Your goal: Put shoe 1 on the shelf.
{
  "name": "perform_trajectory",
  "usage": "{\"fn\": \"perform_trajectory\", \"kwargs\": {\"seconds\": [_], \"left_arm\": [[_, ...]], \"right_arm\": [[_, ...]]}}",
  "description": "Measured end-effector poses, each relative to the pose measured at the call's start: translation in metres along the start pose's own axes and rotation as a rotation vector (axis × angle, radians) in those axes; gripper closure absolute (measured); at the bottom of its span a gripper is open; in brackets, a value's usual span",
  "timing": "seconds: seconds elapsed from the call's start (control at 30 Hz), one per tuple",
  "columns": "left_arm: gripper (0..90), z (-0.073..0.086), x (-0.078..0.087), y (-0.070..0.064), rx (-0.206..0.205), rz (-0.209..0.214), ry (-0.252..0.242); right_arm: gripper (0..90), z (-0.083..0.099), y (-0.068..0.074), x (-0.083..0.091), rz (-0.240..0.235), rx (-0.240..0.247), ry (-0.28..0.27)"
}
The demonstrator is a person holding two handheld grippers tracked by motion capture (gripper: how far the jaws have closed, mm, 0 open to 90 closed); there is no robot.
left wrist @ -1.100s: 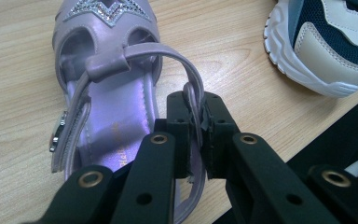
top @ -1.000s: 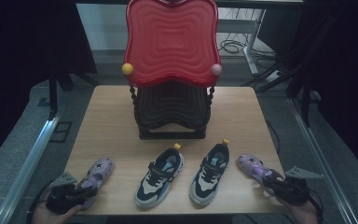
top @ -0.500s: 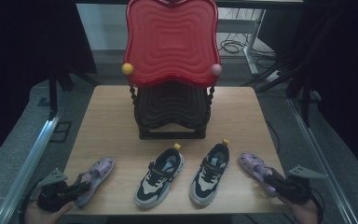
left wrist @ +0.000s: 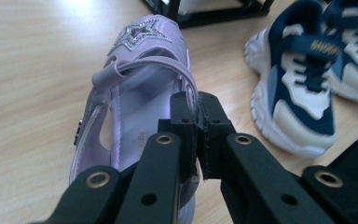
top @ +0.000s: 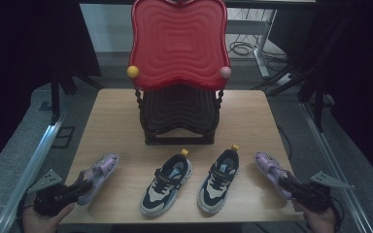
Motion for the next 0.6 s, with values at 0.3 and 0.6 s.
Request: {"fn": "perform_trajectory", "kwargs": {"seconds": [0.3, 0.6], "left_arm": [[86.3, -0.021, -0.011, -0.003, 0.0, 0.036, -0.039], [86.1, -0.04, -0.022, -0.007, -0.012, 0.06, -0.057]], "right_arm": [[85.9, -0.019, 0.012, 0.001, -0.023, -0.011, -0.082], [85.9, -0.033, 0.022, -0.005, -0.03, -0.002, -0.11]]}}
Point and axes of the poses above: each handheld gripper's, and its own axes: x roughly backward along the jaws, z roughly out of its underside, y roughly to its left, the point moved 10 cm from there along -x, roughly forward along the jaws, and after that the axes turned 6 degrees about -x, right-handed, at the moved point
